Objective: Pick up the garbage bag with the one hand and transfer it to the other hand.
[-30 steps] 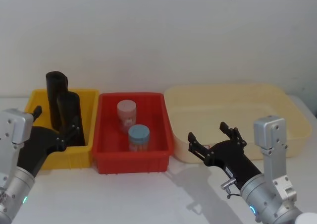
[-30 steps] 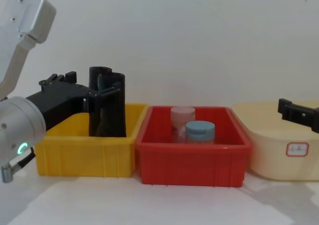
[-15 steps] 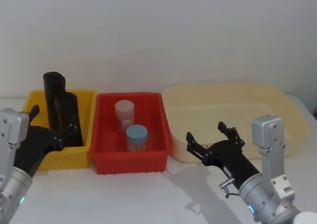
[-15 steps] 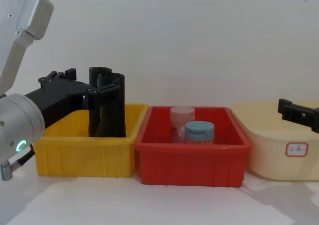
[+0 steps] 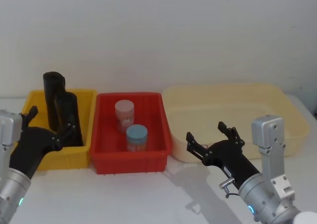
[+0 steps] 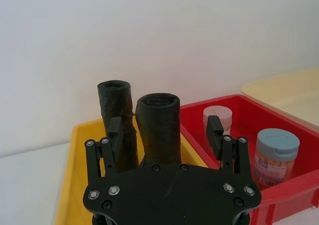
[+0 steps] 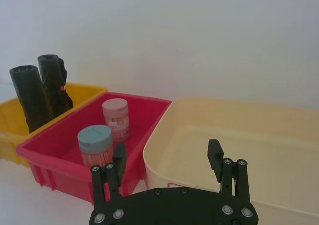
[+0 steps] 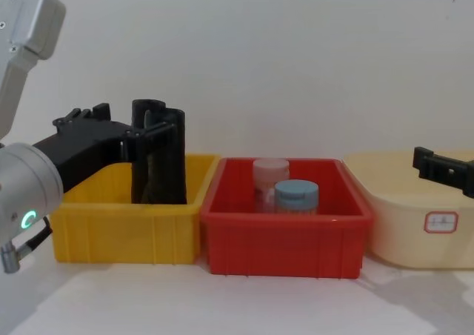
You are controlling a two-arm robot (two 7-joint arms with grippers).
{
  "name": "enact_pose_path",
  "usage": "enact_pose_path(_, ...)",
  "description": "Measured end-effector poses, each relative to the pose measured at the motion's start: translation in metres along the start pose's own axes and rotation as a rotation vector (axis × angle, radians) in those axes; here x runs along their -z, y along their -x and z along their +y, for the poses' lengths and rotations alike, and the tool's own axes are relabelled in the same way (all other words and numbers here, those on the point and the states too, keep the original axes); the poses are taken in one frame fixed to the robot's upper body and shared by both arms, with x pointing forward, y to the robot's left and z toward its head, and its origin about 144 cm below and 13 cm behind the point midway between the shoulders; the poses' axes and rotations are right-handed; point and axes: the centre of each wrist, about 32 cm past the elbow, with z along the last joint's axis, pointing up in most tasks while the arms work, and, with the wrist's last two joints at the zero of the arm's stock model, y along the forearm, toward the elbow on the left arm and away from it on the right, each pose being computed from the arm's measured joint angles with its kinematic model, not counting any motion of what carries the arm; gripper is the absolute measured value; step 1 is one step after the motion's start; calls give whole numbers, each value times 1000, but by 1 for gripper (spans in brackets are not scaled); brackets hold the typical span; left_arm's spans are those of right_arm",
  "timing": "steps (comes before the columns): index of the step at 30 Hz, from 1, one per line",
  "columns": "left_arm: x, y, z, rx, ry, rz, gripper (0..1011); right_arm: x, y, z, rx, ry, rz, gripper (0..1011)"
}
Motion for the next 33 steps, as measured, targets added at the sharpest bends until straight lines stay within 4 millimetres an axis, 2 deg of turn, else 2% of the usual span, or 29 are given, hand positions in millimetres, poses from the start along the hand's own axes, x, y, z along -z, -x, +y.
enact_pose_path(33, 20, -10, -11, -15, -19, 85, 1001, 0, 0, 0, 0, 0, 0, 1000)
